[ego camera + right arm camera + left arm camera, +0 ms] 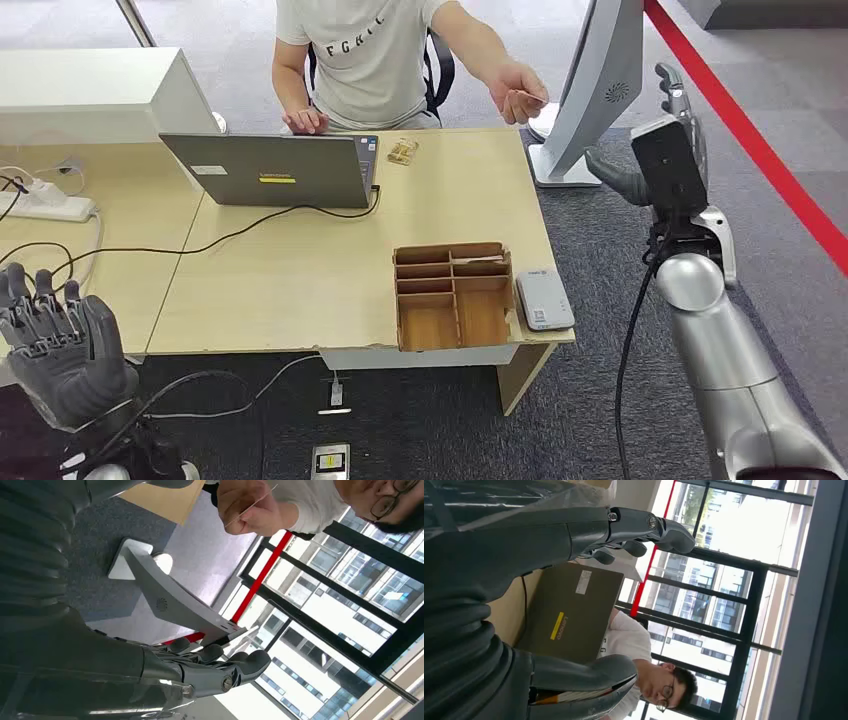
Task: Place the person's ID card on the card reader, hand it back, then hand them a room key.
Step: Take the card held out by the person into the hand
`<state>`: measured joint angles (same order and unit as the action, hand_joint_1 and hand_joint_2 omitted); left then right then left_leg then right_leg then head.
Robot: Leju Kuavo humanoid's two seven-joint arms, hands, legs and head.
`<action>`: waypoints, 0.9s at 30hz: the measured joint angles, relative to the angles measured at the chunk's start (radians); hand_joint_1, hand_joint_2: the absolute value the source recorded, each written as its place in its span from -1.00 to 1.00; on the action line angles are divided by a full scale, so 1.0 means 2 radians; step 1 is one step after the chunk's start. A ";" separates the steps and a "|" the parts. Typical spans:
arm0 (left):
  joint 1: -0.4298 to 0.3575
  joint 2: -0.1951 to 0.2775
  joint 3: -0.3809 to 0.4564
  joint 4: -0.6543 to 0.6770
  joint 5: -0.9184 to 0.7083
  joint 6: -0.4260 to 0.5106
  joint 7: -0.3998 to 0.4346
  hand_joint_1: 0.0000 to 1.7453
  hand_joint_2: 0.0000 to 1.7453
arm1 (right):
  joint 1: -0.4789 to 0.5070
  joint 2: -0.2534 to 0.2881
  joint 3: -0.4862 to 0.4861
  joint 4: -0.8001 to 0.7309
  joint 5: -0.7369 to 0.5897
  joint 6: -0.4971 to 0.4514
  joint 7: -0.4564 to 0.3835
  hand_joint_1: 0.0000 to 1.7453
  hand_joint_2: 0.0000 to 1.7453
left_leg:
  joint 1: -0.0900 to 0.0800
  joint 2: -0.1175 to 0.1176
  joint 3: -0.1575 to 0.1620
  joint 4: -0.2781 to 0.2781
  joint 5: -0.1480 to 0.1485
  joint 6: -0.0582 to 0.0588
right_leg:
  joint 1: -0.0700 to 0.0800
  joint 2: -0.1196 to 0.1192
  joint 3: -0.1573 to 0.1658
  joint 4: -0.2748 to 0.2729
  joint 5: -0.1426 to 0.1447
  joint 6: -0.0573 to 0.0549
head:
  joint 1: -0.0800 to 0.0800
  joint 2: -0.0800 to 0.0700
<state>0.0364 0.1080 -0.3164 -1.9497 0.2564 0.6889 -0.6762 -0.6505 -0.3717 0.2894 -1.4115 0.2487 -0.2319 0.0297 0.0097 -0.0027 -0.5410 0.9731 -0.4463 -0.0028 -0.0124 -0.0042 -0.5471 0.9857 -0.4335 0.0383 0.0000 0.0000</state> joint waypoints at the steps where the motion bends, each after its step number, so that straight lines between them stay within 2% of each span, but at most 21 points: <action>1: -0.001 0.000 -0.001 0.001 0.000 0.000 0.000 -1.00 1.00 | -0.003 0.000 0.001 0.007 0.000 0.000 0.000 -1.00 1.00 | 0.000 0.000 0.000 0.000 0.000 0.000 | 0.000 0.000 0.000 0.000 0.000 0.000 | 0.000 0.000; 10: -0.003 0.000 -0.007 0.004 0.003 0.000 -0.007 -1.00 1.00 | -0.051 0.012 0.014 0.091 -0.004 0.001 -0.001 -1.00 1.00 | 0.000 0.000 -0.001 0.000 0.000 0.000 | 0.000 0.000 0.000 0.000 0.000 0.000 | 0.000 0.000; 18: 0.000 0.000 -0.007 0.004 -0.004 0.000 -0.010 -1.00 1.00 | -0.121 0.051 0.059 0.176 0.035 0.006 -0.004 -1.00 1.00 | 0.000 0.000 -0.001 0.000 0.000 0.000 | 0.000 0.000 -0.001 0.001 0.000 0.000 | 0.000 0.000; 25: 0.003 0.000 -0.007 0.004 -0.004 0.000 -0.011 -1.00 1.00 | -0.149 0.078 0.085 0.231 0.037 0.012 -0.009 -1.00 1.00 | 0.000 0.000 -0.001 0.000 0.000 0.000 | 0.000 0.000 -0.001 0.001 0.000 0.000 | 0.000 0.000; 26: 0.003 0.000 -0.007 0.004 -0.004 0.000 -0.011 -1.00 1.00 | -0.151 0.080 0.088 0.236 0.037 0.012 -0.009 -0.94 1.00 | 0.000 0.000 -0.001 0.000 0.000 0.000 | 0.000 0.000 -0.001 0.001 0.000 0.000 | 0.000 0.000; 27: 0.004 0.000 -0.007 0.004 -0.004 0.000 -0.011 -1.00 1.00 | -0.152 0.082 0.090 0.240 0.037 0.013 -0.009 -0.72 1.00 | 0.000 0.000 -0.001 0.000 0.000 0.000 | 0.000 0.000 -0.001 0.001 0.000 0.000 | 0.000 0.000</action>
<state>0.0439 0.1080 -0.3307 -1.9409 0.2480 0.6889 -0.6977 -0.9547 -0.2085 0.4704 -0.9309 0.3235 -0.2064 0.0109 0.0098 -0.0029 -0.5427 0.9731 -0.4458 -0.0031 -0.0125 -0.0046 -0.5486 0.9870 -0.4335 0.0383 0.0002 0.0000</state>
